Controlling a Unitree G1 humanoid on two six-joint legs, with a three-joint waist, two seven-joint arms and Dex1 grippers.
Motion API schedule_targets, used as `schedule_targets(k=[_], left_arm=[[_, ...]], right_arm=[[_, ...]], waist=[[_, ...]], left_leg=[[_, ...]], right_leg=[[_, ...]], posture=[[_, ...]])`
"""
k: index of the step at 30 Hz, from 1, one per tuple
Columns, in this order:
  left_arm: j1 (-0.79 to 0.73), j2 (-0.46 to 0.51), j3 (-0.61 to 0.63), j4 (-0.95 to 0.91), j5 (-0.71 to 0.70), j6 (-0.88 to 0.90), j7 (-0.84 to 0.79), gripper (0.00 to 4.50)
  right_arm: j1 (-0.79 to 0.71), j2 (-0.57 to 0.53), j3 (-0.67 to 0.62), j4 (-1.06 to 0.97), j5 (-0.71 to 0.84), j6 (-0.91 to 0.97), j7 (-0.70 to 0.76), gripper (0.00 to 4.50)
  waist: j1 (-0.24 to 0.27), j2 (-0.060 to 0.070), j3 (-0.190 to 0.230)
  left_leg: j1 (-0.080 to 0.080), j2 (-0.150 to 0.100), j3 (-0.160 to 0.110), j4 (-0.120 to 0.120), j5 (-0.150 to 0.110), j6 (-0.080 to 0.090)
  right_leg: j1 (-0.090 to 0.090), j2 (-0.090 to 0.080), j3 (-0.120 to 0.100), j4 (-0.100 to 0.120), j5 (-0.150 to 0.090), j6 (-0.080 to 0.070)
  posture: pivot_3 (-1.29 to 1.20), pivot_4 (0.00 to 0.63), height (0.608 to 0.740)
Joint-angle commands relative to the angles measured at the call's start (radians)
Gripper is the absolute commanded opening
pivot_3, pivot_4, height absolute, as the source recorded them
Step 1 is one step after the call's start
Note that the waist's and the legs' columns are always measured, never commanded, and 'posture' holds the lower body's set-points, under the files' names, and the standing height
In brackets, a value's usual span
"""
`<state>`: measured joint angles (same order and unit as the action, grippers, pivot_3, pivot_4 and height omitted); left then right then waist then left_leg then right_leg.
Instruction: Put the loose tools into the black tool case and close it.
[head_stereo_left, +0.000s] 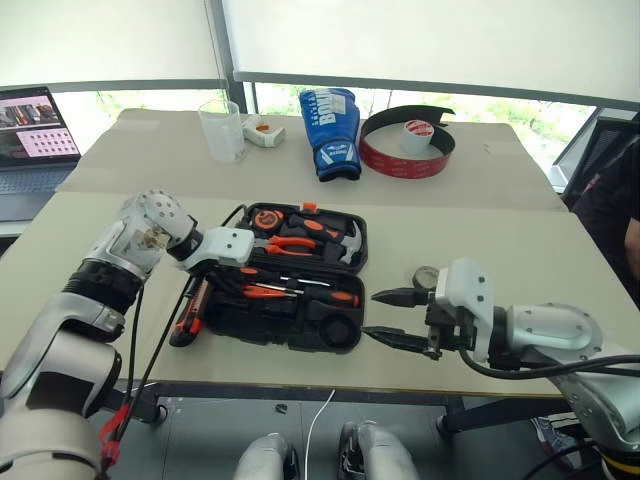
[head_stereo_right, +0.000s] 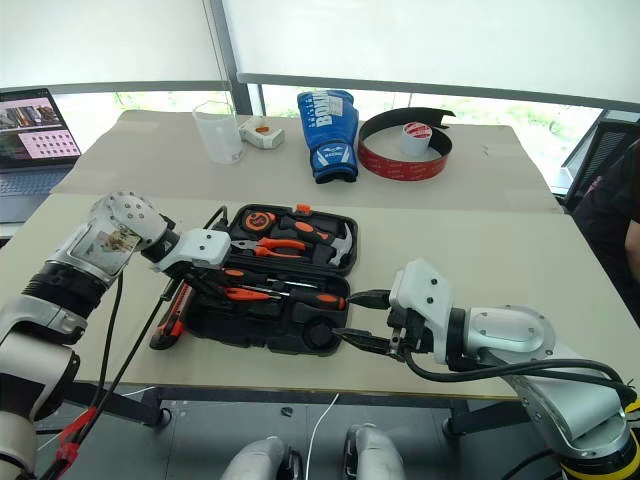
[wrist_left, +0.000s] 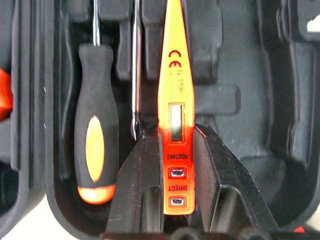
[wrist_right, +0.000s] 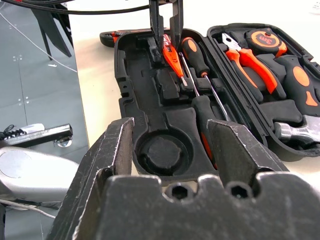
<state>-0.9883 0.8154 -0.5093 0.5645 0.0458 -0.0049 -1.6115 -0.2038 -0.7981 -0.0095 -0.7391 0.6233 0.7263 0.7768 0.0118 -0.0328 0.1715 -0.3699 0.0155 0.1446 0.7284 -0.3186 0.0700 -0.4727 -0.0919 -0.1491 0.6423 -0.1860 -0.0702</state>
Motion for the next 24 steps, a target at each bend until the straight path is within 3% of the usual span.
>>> schedule_targets(k=[1,6,8,11,14,18,24], left_arm=[[-0.014,-0.009,0.002,0.008,0.012,-0.018,-0.003,0.39],[-0.019,-0.033,0.005,0.021,0.011,-0.014,-0.003,0.39],[-0.021,-0.03,-0.004,0.012,-0.003,-0.005,-0.003,1.4],[-0.028,-0.019,-0.002,0.002,-0.025,0.001,-0.003,2.35],[-0.034,0.024,0.006,-0.046,-0.149,0.048,-0.003,3.38],[-0.025,0.069,0.023,-0.084,-0.253,0.098,-0.003,3.38],[-0.011,0.039,0.044,-0.07,-0.214,0.101,0.001,3.38]], right_arm=[[-0.022,0.007,-0.011,-0.02,0.0,-0.015,-0.019,3.3],[-0.021,0.006,-0.01,-0.027,0.0,-0.007,-0.031,3.3],[-0.02,0.005,-0.011,-0.027,-0.001,-0.006,-0.036,3.3],[-0.019,0.005,-0.011,-0.028,0.0,-0.005,-0.04,3.3],[-0.015,0.003,-0.012,-0.027,0.003,-0.003,-0.043,3.3],[-0.005,-0.002,-0.014,-0.018,-0.003,-0.013,-0.035,3.3],[-0.014,0.0,-0.008,-0.004,-0.012,-0.022,-0.024,3.3]], waist=[[0.0,0.0,0.0],[0.003,0.0,0.0],[0.003,0.0,0.0],[0.001,0.0,0.0],[0.001,0.0,0.0],[-0.001,0.0,0.0],[0.0,0.0,0.0]], left_leg=[[0.0,0.0,0.0,0.0,0.0,0.0],[0.0,0.0,0.0,0.0,0.0,0.0],[0.0,0.0,0.0,0.001,0.0,0.001],[0.0,0.0,0.0,0.001,0.0,0.001],[0.0,0.0,0.0,0.001,0.0,0.001],[0.0,0.0,-0.001,0.001,0.0,0.001],[0.0,0.0,0.0,0.001,0.0,0.001]], right_leg=[[0.0,0.0,0.0,0.0,0.0,0.0],[0.001,0.0,0.0,0.0,0.0,0.0],[0.001,-0.001,0.0,0.0,0.0,0.0],[0.001,-0.001,0.0,0.0,0.0,0.0],[0.001,0.0,0.0,0.0,0.0,0.0],[0.001,0.0,0.0,0.0,0.0,0.0],[0.001,0.0,0.0,0.0,0.0,0.0]], posture=[[0.0,0.15,0.727],[0.0,0.15,0.727],[0.0,0.15,0.727],[0.0,0.15,0.727],[0.0,0.15,0.727],[0.0,0.15,0.727],[0.0,0.15,0.727]])
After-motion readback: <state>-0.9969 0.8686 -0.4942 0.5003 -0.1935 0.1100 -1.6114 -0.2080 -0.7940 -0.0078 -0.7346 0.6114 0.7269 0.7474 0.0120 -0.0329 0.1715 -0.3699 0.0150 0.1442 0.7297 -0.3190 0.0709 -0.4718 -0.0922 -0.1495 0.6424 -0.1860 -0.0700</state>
